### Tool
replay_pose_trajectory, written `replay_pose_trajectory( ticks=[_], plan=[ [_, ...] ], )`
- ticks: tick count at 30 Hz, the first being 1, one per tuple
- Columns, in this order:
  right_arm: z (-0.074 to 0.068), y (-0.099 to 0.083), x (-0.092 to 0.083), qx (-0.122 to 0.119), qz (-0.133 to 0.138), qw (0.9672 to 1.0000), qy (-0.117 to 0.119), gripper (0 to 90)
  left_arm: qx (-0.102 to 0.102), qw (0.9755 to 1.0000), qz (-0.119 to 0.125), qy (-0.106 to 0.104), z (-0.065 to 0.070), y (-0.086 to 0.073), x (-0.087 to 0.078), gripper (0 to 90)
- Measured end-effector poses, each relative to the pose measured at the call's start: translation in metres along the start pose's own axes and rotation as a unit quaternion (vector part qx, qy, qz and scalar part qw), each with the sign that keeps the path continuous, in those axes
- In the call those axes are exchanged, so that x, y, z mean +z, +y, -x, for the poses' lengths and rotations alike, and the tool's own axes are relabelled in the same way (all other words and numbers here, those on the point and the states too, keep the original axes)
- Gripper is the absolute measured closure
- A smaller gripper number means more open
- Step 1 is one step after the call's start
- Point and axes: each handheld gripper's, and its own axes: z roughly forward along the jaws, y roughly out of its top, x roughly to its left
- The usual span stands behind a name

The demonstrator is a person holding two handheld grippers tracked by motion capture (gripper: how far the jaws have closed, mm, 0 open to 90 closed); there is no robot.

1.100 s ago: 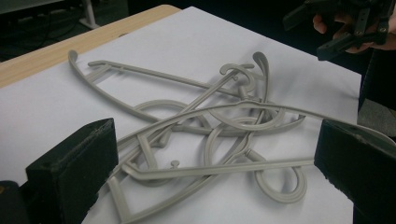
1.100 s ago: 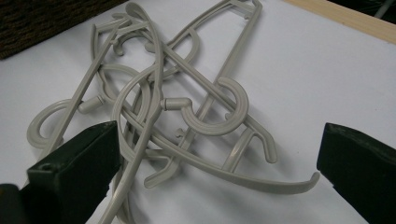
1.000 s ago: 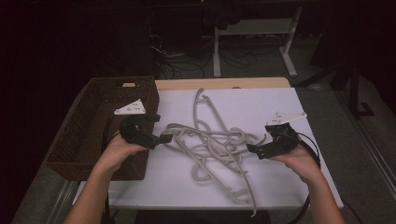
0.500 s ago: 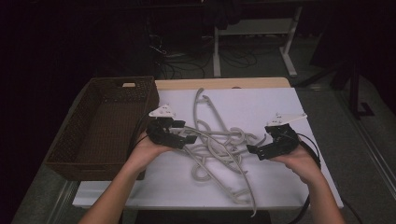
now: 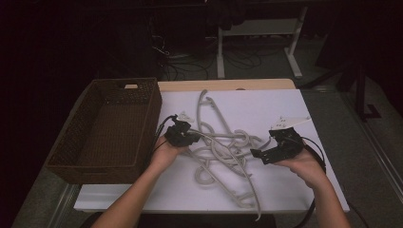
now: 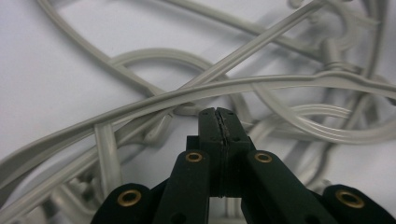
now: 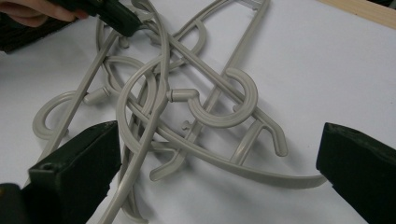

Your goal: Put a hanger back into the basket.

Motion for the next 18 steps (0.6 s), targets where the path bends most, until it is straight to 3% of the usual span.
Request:
replay_pose_trajectory(
  ticks=[9, 18],
  plan=[
    [0.001, 0.000, -0.001, 0.002, 0.003, 1.0000, 0.000, 0.0, 0.008, 0.9996, -0.022, 0.016, -0.001, 0.007, 0.018, 90.0],
    [0.002, 0.000, -0.002, 0.003, 0.003, 1.0000, 0.000, 0.0, 0.012, 0.9993, -0.025, 0.026, -0.004, 0.019, 0.027, 90.0]
  ],
)
